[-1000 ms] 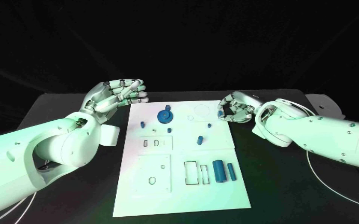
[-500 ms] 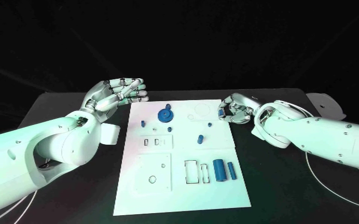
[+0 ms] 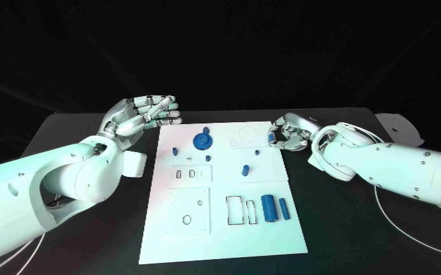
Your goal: Assemble the parts on the task board
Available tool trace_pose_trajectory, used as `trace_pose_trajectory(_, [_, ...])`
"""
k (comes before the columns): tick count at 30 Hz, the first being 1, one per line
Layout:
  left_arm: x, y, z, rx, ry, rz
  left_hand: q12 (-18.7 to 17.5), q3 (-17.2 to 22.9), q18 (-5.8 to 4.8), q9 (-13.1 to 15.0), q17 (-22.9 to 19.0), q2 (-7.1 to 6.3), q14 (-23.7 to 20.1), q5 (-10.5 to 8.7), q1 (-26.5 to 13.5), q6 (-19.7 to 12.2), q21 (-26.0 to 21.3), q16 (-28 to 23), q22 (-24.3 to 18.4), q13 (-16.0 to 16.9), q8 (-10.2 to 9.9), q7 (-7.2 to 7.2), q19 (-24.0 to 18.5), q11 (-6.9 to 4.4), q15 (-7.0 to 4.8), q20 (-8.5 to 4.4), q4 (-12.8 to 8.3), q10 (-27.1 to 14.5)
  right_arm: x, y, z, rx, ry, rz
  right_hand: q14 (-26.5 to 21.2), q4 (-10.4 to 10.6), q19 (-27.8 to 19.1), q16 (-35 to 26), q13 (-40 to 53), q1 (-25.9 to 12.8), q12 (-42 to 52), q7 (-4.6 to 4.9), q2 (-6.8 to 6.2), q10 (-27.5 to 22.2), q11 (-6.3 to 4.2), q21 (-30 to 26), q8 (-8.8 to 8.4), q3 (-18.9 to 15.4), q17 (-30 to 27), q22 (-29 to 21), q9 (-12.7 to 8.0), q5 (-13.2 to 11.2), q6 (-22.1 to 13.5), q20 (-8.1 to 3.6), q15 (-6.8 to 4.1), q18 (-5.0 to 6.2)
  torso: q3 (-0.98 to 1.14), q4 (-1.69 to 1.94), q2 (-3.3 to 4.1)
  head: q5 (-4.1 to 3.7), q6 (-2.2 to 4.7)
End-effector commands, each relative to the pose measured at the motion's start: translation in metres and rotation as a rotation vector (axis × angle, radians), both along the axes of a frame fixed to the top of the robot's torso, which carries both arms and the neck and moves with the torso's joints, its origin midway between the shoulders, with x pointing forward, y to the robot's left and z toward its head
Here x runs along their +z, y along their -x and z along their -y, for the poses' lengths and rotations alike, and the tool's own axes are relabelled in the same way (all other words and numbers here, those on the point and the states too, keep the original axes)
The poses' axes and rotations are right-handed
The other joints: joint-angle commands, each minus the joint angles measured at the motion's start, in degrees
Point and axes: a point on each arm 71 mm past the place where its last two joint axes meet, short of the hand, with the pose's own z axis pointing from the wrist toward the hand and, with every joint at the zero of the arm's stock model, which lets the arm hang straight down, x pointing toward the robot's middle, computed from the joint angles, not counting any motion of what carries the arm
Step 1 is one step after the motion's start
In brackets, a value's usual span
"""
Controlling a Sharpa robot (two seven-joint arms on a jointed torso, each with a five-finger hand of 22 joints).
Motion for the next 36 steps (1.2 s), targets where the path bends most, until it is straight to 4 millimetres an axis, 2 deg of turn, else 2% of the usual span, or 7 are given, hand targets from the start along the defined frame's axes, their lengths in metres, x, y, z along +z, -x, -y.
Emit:
trace_pose_trajectory(1, [0.001,0.000,0.002,-0.020,0.006,0.009,-0.32,0.29,0.86,-0.09,0.08,-0.18,0.28,-0.21,0.34,0.18,-0.34,-0.23,-0.06,-0.04,-0.38,1.53,0.37,-0.03,0.24,0.13,0.08,0.31,0.003,0.000,0.000,-0.022,-0.031,0.051,5.57,-0.43,5.99,0.42,8.61,0.44,0.43,-0.79,2.01,0.55,-0.64,0.26,1.35,0.89,13.02,15.08,1.10,-1.08,0.98,-0.84,-0.77,-0.82,-0.04,0.09,-0.03,-0.08,0.02])
trace_pose_trajectory(9, [0.001,-0.001,0.001,-0.018,0.005,0.009,-0.32,0.29,0.86,-0.09,0.08,-0.18,0.28,-0.21,0.34,0.18,-0.34,-0.23,-0.06,-0.04,-0.38,1.53,0.37,-0.03,0.24,0.13,0.08,0.31,0.009,0.005,-0.005,-0.052,-0.067,0.088,5.59,-0.82,5.99,0.43,8.78,0.12,0.61,-1.20,2.71,0.81,-1.04,0.26,2.37,1.89,13.09,15.08,1.68,-1.58,1.03,-1.26,-1.13,-0.82,-0.04,-0.01,-0.12,0.14,-0.09])
trace_pose_trajectory(16, [0.000,-0.002,0.000,-0.015,0.004,0.008,-0.32,0.29,0.86,-0.09,0.08,-0.18,0.28,-0.21,0.34,0.18,-0.34,-0.23,-0.06,-0.04,-0.38,1.53,0.37,-0.03,0.24,0.13,0.08,0.31,0.019,0.019,-0.029,-0.041,-0.064,0.082,5.59,-0.69,5.99,0.42,8.55,-0.63,0.26,-1.14,2.86,0.60,-1.04,0.26,2.66,2.21,13.07,15.08,1.90,-1.02,0.49,-1.36,-1.15,-0.82,-0.05,-0.05,-0.18,0.69,-0.10])
trace_pose_trajectory(19, [0.000,-0.002,0.000,-0.013,0.003,0.008,-0.36,0.33,0.86,-0.10,0.10,-0.17,0.29,-0.21,0.29,0.19,-0.36,-0.26,-0.06,-0.04,-0.40,1.52,0.38,-0.03,0.24,0.13,0.10,0.33,0.026,0.028,-0.051,-0.011,-0.062,0.087,5.61,-0.47,5.99,0.44,8.48,-1.91,0.12,-1.20,2.34,0.57,-1.09,0.26,3.23,2.29,13.14,15.08,2.25,0.89,0.15,-1.42,-1.20,-0.82,-0.04,-0.02,-0.11,1.02,-0.07])
trace_pose_trajectory(25, [-0.001,-0.006,0.001,-0.012,0.002,0.007,-0.39,0.35,0.86,-0.10,0.12,-0.16,0.29,-0.21,0.26,0.19,-0.38,-0.27,-0.07,-0.04,-0.41,1.52,0.39,-0.03,0.24,0.13,0.12,0.35,0.034,0.044,-0.109,0.096,-0.054,0.088,5.59,-0.41,5.99,0.41,8.43,-2.13,0.05,-1.25,2.60,0.55,-1.13,0.26,3.39,2.52,13.04,15.08,2.35,1.17,0.03,-1.45,-1.23,-0.82,-0.14,0.09,-0.40,2.28,-0.46])
trace_pose_trajectory(29, [-0.002,-0.009,0.001,-0.008,0.000,0.007,-0.39,0.35,0.86,-0.10,0.12,-0.16,0.29,-0.21,0.26,0.19,-0.38,-0.27,-0.07,-0.04,-0.41,1.52,0.39,-0.03,0.24,0.13,0.12,0.35,0.031,0.051,-0.145,0.164,-0.037,0.078,5.59,-0.42,5.99,0.40,8.43,-2.14,0.04,-1.25,2.63,0.55,-1.13,0.26,3.40,2.56,13.03,15.08,2.36,1.20,0.00,-1.45,-1.23,-0.82,-0.19,0.11,-0.64,3.37,-0.89])
trace_pose_trajectory(36, [-0.003,-0.012,0.001,-0.005,-0.001,0.007,-0.39,0.35,0.86,-0.10,0.12,-0.16,0.29,-0.21,0.26,0.19,-0.38,-0.27,-0.07,-0.04,-0.41,1.52,0.39,-0.03,0.24,0.13,0.12,0.35,0.015,0.060,-0.183,0.234,0.011,0.052,5.55,-0.36,5.99,0.35,8.38,-2.31,-0.03,-1.21,2.78,0.52,-1.12,0.26,3.45,2.67,12.88,15.08,2.39,1.28,-0.14,-1.46,-1.24,-0.82,-0.31,0.14,-0.76,4.75,-1.52])
